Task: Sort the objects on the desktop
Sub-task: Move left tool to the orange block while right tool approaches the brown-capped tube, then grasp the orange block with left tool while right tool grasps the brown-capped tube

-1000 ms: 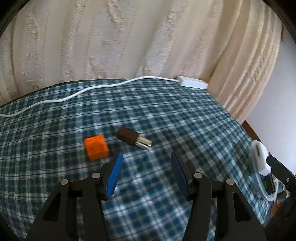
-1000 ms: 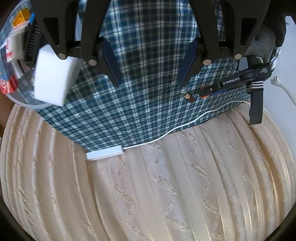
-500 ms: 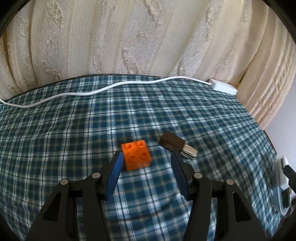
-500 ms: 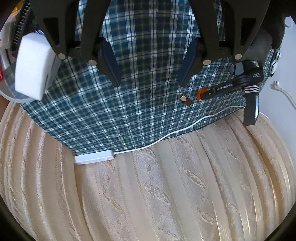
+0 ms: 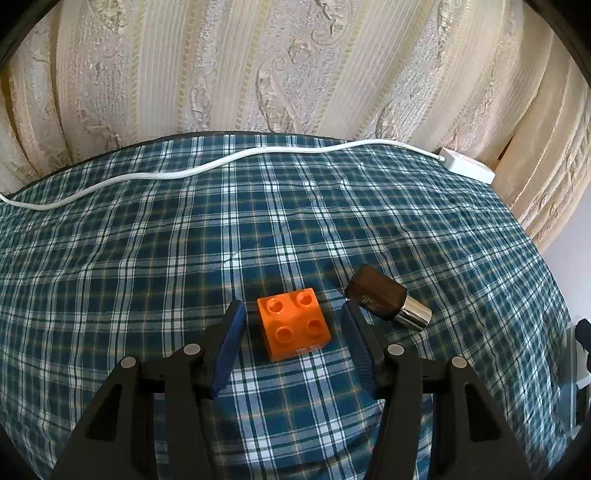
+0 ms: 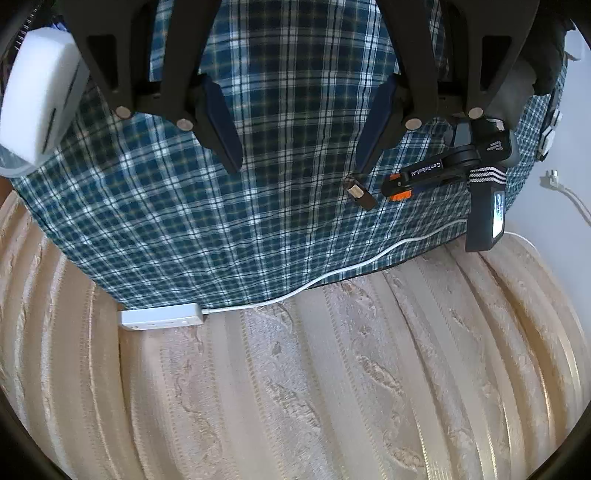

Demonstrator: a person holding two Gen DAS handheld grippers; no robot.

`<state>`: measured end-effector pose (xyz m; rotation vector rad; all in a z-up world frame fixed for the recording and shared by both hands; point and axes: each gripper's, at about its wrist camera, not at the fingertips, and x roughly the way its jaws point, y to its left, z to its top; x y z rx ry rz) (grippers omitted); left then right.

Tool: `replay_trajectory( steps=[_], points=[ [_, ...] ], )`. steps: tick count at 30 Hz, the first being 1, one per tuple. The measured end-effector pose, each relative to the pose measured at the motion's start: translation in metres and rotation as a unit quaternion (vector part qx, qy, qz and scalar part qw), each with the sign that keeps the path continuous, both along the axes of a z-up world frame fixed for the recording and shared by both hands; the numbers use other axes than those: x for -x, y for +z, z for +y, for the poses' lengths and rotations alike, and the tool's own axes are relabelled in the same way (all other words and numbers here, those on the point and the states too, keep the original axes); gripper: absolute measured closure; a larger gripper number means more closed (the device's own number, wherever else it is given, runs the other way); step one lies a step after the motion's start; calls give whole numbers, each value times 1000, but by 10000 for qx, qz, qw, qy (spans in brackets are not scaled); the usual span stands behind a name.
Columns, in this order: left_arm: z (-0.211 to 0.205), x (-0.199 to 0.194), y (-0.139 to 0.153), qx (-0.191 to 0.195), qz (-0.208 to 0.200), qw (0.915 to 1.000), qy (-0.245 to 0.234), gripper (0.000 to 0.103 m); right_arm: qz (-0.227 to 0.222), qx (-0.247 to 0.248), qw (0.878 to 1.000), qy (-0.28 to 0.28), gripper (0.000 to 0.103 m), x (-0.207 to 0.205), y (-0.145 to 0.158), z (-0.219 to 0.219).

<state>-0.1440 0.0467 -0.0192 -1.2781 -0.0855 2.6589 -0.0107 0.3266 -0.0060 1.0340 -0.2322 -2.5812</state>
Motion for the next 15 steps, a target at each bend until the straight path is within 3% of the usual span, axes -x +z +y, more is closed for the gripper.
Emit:
replay_trajectory(
  steps=[2, 4, 15],
  points=[
    [1, 0, 0, 53, 39, 10000, -44, 48, -35, -19, 10000, 43, 35, 4, -1, -5],
    [2, -1, 0, 74, 69, 9999, -50, 61, -78, -45, 9999, 96, 35, 11, -2, -10],
    [-20, -11, 7, -155, 276, 9994, 128, 61, -144, -337, 9982, 478, 35, 54, -16, -56]
  ],
)
